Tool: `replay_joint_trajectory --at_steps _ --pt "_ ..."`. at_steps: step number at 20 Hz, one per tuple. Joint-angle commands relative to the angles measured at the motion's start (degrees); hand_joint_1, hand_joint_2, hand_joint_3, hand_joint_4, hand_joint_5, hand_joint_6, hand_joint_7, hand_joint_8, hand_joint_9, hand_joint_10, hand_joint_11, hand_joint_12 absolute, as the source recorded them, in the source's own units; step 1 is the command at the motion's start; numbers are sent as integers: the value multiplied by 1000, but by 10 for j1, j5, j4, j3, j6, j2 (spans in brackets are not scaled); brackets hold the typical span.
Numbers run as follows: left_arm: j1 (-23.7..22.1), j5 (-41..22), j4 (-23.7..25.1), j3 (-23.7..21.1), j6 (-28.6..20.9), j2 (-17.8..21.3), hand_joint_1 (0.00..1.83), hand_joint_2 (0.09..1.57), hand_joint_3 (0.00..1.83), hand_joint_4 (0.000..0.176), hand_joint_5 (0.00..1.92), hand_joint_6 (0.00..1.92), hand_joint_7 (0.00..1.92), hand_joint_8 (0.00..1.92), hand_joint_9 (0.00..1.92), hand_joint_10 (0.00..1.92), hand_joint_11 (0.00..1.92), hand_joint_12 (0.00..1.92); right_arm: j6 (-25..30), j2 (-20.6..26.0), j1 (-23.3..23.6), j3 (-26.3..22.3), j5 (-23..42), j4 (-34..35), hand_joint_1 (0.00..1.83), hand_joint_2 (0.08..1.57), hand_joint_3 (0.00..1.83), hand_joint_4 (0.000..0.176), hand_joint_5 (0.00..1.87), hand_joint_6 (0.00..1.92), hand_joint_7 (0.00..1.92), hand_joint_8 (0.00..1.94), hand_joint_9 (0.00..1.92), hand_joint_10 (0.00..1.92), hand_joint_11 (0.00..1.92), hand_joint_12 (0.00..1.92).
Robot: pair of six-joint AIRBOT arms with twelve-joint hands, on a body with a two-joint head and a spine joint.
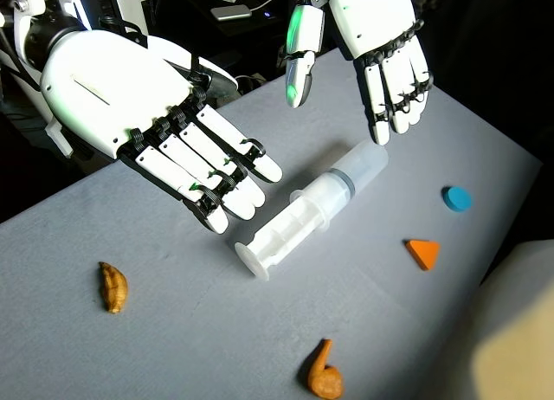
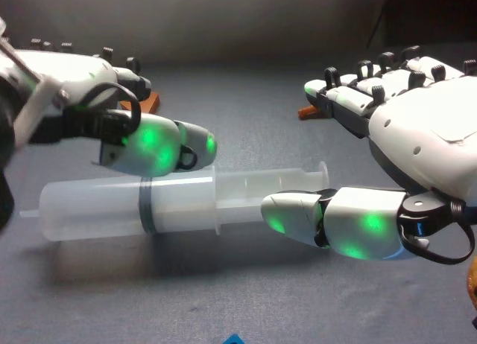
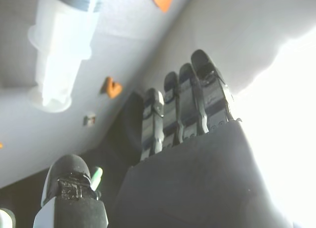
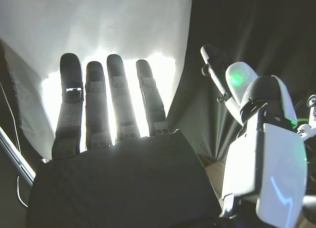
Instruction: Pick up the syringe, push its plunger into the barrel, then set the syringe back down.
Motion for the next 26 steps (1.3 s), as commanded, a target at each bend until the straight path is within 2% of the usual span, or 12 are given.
replay_joint_trajectory --at_steps 1,5,11,14,16,18,22,26 --pt "-2 -14 44 -1 -6 1 4 1071 1 88 131 2 128 2 102 5 0 475 3 1 8 -2 16 -53 0 897 6 61 136 5 159 1 143 3 0 766" --pt "18 -20 51 2 -9 0 87 1032 0 88 127 1 142 1 132 6 0 518 7 1 5 -2 17 -66 0 897 4 62 109 2 149 0 132 0 0 726" --pt "52 -51 57 28 -27 -20 516 933 0 90 67 0 69 0 88 0 0 458 8 1 4 -2 15 -66 0 894 1 62 124 5 150 1 121 1 0 739" --pt "65 -72 73 44 -19 -34 679 907 0 77 51 0 52 0 79 0 0 451 14 2 3 1 5 -66 0 893 0 62 131 4 160 3 129 3 0 766" --pt "75 -75 84 51 -22 -41 697 902 0 72 51 0 45 0 73 0 0 437 25 3 -1 10 -11 -71 0 897 2 62 138 6 161 2 130 3 0 763" --pt "91 -76 94 59 -31 -51 703 899 0 72 36 0 22 1 61 0 0 393 59 4 -14 23 -38 -105 0 902 4 62 139 5 161 2 131 3 0 761" --pt "127 -73 126 72 -64 -85 718 903 0 73 19 0 0 0 26 0 0 322 166 1 -38 48 -90 -205 24 901 3 62 137 3 165 3 134 3 0 756" --pt "153 -53 168 84 -105 -112 725 906 1 73 16 0 0 0 25 0 0 315 191 -7 -44 70 -113 -207 59 891 0 62 156 6 182 5 146 6 0 761"
